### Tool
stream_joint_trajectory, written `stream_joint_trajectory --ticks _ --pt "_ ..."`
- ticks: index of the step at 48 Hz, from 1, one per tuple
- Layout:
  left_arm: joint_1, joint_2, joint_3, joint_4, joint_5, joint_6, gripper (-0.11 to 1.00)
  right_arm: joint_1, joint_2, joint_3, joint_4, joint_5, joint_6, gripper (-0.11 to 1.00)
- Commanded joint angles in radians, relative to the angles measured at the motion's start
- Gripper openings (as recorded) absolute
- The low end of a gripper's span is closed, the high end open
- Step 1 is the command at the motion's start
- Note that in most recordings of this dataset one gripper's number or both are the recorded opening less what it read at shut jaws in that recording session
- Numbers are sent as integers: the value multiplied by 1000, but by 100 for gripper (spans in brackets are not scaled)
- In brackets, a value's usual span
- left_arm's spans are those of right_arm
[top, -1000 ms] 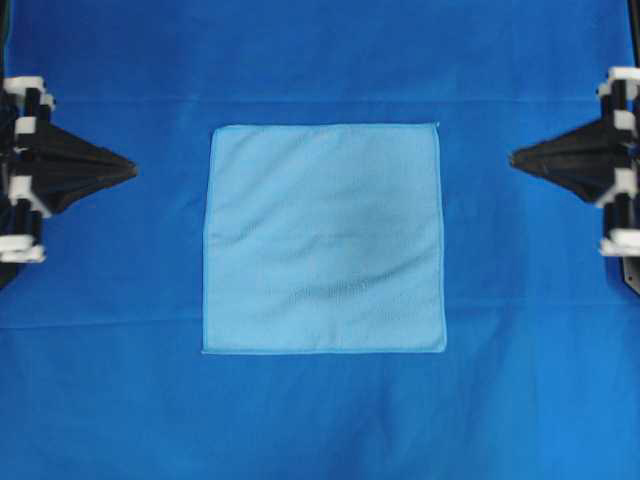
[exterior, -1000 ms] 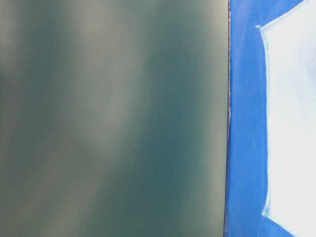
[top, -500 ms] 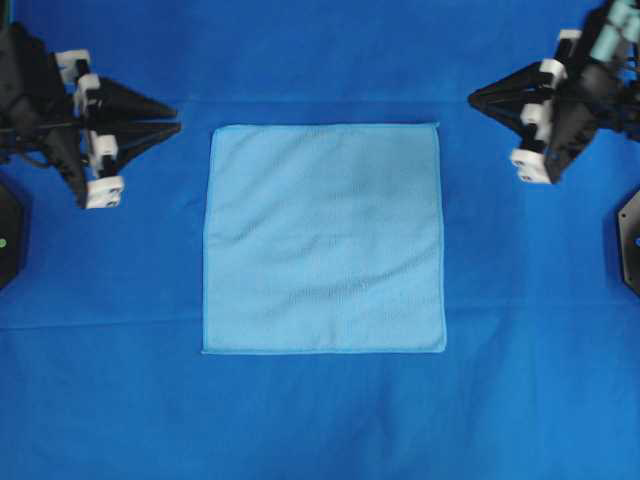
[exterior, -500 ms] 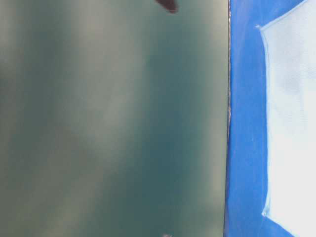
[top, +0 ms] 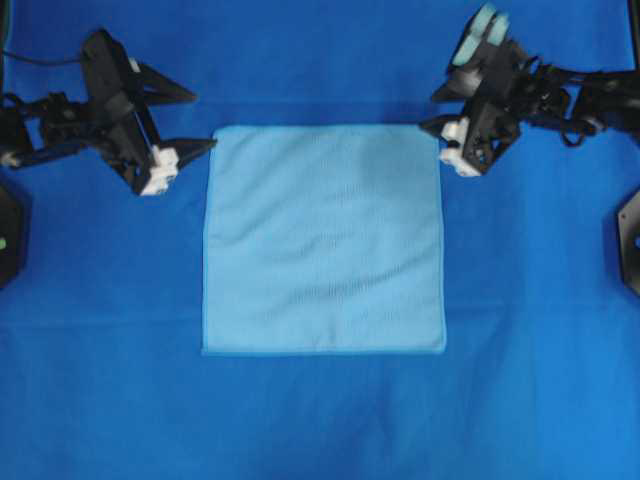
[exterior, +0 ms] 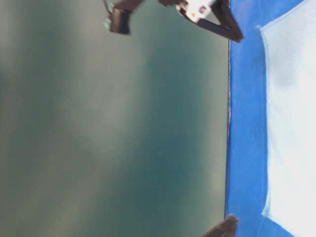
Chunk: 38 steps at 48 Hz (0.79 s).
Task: Fold the light blue towel.
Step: 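Move both grippers to the towel's top-left and top-right corners and grasp them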
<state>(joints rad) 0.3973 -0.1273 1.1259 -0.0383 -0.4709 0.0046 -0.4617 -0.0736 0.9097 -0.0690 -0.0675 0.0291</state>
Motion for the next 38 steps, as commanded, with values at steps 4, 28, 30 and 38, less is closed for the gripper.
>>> stream_joint_trajectory --ticks 4,28,30,38 --pt "18 118 -37 -2 -40 2 86 -3 58 -34 -5 -32 0 58" --pt "49 244 -84 2 -37 -3 52 -8 121 -17 -6 -55 0 8" --pt "43 244 -84 5 -34 -3 39 -8 121 -12 -6 -55 -2 0" --pt "23 244 -83 6 -31 -2 1 -8 121 -5 -6 -55 -2 0"
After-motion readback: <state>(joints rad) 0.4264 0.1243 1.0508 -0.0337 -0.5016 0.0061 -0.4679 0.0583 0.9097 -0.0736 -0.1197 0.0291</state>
